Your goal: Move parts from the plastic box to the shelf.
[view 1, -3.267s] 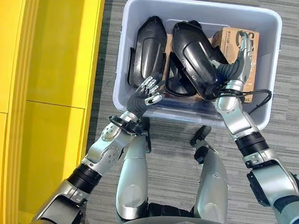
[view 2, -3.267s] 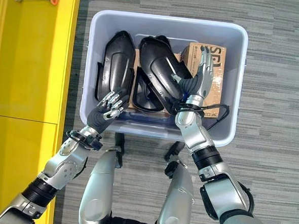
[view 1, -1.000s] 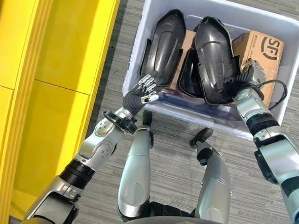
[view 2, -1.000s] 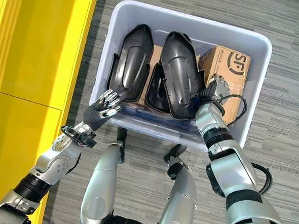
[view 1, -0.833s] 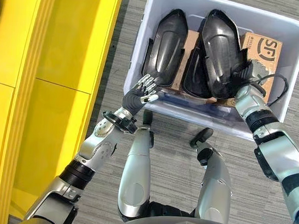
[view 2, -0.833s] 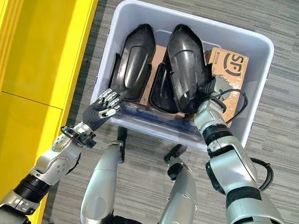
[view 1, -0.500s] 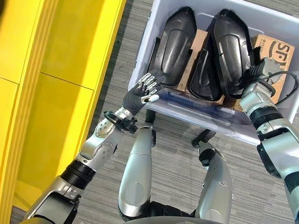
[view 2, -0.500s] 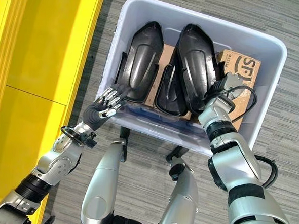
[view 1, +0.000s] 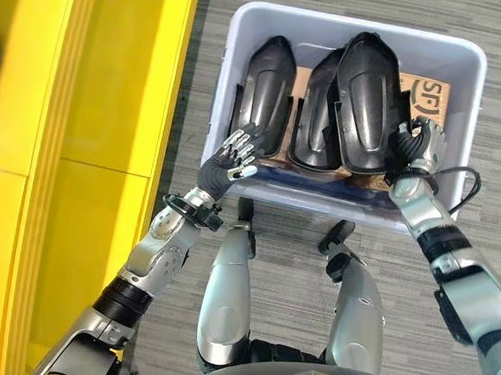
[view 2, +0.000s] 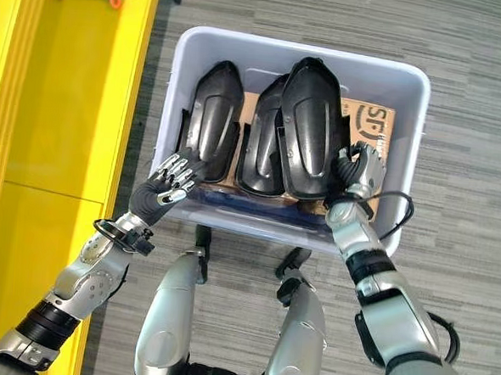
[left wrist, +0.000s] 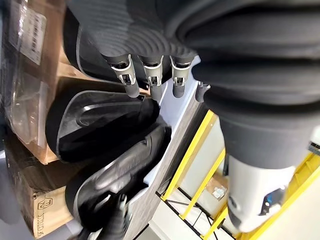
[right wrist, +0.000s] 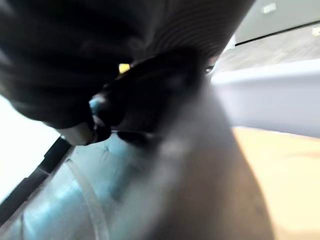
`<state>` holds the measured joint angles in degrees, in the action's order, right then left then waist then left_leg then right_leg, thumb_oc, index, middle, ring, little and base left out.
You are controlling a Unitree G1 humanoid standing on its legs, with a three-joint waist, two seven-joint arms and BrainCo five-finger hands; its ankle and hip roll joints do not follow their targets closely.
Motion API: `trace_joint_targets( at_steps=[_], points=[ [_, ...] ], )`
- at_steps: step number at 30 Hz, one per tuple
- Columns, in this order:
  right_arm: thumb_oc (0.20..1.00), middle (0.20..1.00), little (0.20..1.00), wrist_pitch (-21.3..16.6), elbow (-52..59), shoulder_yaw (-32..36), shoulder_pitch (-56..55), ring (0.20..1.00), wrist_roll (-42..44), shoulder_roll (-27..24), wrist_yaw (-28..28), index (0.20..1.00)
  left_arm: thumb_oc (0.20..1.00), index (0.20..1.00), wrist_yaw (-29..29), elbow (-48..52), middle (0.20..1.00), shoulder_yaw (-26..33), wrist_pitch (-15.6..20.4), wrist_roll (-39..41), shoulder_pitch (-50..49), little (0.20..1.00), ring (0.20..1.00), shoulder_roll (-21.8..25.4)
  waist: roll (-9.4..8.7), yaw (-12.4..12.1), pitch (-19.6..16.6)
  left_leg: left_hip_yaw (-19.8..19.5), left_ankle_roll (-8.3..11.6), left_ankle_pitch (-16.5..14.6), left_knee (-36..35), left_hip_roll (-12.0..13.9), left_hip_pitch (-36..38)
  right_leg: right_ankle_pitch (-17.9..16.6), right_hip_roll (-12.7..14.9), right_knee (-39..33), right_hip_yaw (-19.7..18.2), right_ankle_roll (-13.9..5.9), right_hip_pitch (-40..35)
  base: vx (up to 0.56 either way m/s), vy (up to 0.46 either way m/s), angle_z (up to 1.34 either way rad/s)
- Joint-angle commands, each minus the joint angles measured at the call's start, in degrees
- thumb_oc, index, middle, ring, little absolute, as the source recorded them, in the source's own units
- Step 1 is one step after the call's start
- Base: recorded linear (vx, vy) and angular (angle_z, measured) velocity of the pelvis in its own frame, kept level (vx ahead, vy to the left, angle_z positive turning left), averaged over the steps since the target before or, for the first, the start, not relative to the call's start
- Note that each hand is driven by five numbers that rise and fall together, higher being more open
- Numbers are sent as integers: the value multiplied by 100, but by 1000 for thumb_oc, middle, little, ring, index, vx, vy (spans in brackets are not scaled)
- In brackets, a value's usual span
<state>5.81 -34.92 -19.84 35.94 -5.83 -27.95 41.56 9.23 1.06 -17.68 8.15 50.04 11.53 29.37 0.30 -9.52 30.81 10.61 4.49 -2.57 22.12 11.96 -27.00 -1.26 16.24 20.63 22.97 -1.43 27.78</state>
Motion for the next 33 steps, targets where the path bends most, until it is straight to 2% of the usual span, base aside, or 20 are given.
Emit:
trace_joint_targets(
  at_steps=[1, 9, 10, 13, 15, 16, 17, 19, 23, 26, 27, 30, 33],
  points=[
    [200, 200, 200, -599, 338, 370, -38, 200, -102, -226, 485, 200, 1000, 1000, -6, 564, 1000, 12, 378, -131, -206, 1000, 1000, -265, 165, -11, -101, 237, -73, 109, -463, -130, 250, 703, -89, 585, 24, -583, -356, 27, 38, -22],
    [200, 200, 200, -732, 1732, 797, -671, 200, -466, -41, 466, 200, 1000, 1000, 11, 526, 1000, 266, 401, -51, -537, 1000, 1000, -444, 252, 231, -101, 438, -30, 82, -691, -119, 1203, 742, -125, 207, -137, -562, -1240, 45, 50, -17],
    [200, 200, 200, -728, 1908, 889, -792, 200, -499, -22, 372, 200, 1000, 1000, 13, 549, 1000, 325, 378, -52, -617, 1000, 1000, -457, 271, 254, -101, 518, -77, 190, -767, -96, 1351, 640, -136, 93, -86, -496, -1397, 23, 37, -7],
    [200, 200, 200, -748, 2064, 985, -977, 200, -529, -11, 231, 200, 1000, 1000, 40, 558, 1000, 416, 361, -36, -766, 1000, 1000, -445, 261, 286, -120, 488, -16, 88, -838, -104, 1717, 723, -153, -7, -151, -561, -1769, 118, 15, -6],
    [200, 200, 200, -650, 2134, 1020, -1147, 200, -374, 26, 72, 200, 1000, 1000, 65, 590, 1000, 498, 297, -28, -960, 1000, 1000, -449, 252, 279, -299, 573, -45, 191, -969, -73, 1917, 620, -186, -248, -78, -491, -2041, 130, 8, -2],
    [200, 200, 200, -641, 2132, 1020, -1162, 200, -359, 32, 62, 200, 1000, 1000, 64, 588, 1000, 498, 297, -35, -977, 1000, 1000, -449, 248, 279, -321, 516, 7, 98, -969, -86, 1982, 702, -191, -238, -133, -548, -2101, 69, 3, 4],
    [200, 200, 200, -608, 2142, 1034, -1210, 200, -184, 62, 8, 200, 1000, 1000, 76, 582, 1000, 510, 325, -59, -1036, 1000, 1000, -451, 250, 273, -367, 578, -45, 198, -1031, -76, 2019, 596, -206, -328, -82, -488, -2150, 96, -2, 7],
    [200, 200, 200, -570, 2098, 1064, -1363, 200, -60, 157, -127, 200, 1000, 1000, 128, 625, 1000, 586, 196, -73, -1162, 1000, 1000, -447, 240, 246, -547, 563, -32, 215, -1158, -76, 2195, 583, -229, -473, -56, -497, -2361, 171, 6, 6],
    [200, 200, 200, -448, 1951, 1044, -1508, 200, 438, 380, -587, 200, 1000, 1000, 122, 652, 1000, 631, -18, -185, -1374, 1000, 1000, -482, 226, 169, -773, 546, -28, 188, -1261, -85, 2482, 568, -265, -672, 6, -480, -2720, 159, 1, 4],
    [200, 200, 200, -730, 1900, 1039, -1544, 200, 1272, 583, -1114, 200, 1000, 1000, 97, 680, 1000, 634, -138, -258, -1444, 1000, 1000, -501, 212, 124, -845, 542, -23, 181, -1281, -77, 2576, 569, -282, -707, 39, -475, -2835, 79, -14, 3],
    [200, 200, 200, -911, 1899, 1035, -1562, 200, 1562, 692, -1477, 200, 1000, 1000, 100, 672, 1000, 636, -164, -293, -1459, 1000, 1000, -511, 206, 109, -867, 539, -25, 185, -1305, -79, 2608, 569, -286, -724, 43, -477, -2867, 0, 0, 0],
    [200, 200, 200, -1151, 2187, 900, -1670, 200, 1625, 904, -2038, 200, 1000, 1000, 81, 700, 1000, 665, -207, -394, -1560, 1000, 1000, -558, 188, 94, -957, 538, -21, 210, -1349, -80, 2686, 563, -294, -778, 59, -476, -2965, 30, 4, 1],
    [200, 200, 200, -1148, 2509, 701, -1808, 200, 1839, 1031, -2471, 200, 1000, 1000, 61, 780, 1000, 719, -257, -480, -1706, 1000, 1000, -609, 178, 79, -1065, 522, -21, 225, -1372, -92, 2757, 564, -296, -834, 80, -466, -3069, 28, 13, 2]
  ],
)
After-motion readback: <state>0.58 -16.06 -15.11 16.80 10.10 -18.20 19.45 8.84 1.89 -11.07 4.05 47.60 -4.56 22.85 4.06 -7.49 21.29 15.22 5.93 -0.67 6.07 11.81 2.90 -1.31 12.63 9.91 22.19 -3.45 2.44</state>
